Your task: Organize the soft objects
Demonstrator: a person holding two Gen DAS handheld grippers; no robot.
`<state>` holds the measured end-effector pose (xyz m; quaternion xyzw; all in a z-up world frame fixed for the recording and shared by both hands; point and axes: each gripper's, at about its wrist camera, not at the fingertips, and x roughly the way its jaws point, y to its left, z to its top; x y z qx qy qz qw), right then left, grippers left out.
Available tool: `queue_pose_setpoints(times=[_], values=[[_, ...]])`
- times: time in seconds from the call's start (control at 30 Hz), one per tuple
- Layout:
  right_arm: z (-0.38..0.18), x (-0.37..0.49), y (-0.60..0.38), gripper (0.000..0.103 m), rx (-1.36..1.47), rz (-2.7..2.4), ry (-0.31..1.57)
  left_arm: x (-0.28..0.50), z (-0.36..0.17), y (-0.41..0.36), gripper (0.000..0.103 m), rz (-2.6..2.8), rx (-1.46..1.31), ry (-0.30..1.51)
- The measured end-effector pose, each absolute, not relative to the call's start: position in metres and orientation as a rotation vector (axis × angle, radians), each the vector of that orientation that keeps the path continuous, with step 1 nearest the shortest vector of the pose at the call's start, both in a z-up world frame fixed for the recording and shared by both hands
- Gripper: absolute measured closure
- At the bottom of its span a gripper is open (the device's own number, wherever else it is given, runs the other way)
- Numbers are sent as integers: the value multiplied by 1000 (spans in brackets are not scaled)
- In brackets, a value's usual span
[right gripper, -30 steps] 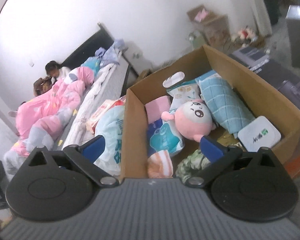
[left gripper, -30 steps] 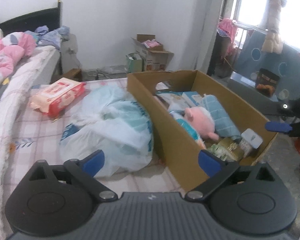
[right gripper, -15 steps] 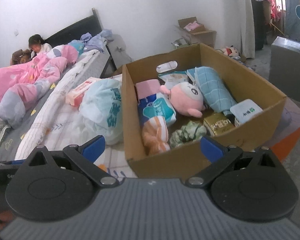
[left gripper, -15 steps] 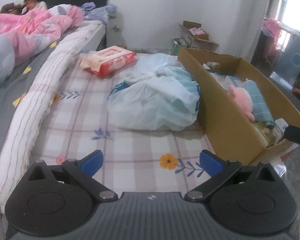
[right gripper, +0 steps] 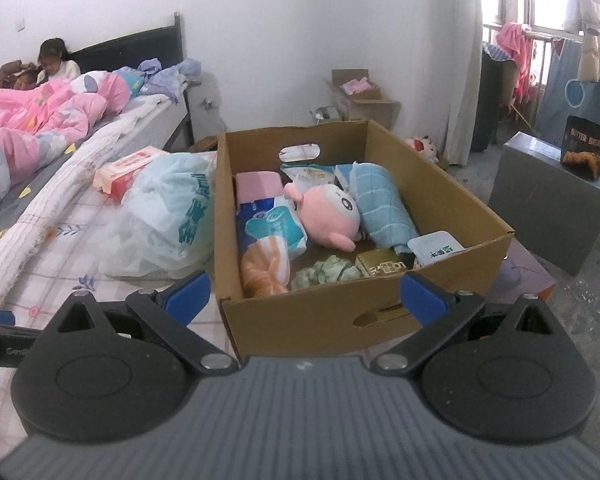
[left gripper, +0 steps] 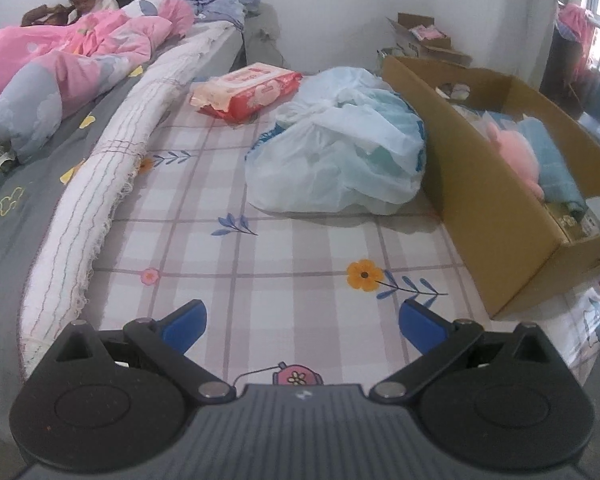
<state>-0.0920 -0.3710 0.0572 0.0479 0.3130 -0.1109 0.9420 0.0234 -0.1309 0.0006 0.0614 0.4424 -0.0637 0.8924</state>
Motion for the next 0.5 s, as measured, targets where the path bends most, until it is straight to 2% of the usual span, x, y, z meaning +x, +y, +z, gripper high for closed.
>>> queue_pose_setpoints(times=[0.3,0.5], values=[[35,-82,-376,1,185,-148,829,22,-6,-145,0,-154,56,1006],[21,-72,-370,1,130,-137,899,23,-9,-154,0,-158,46,1039]])
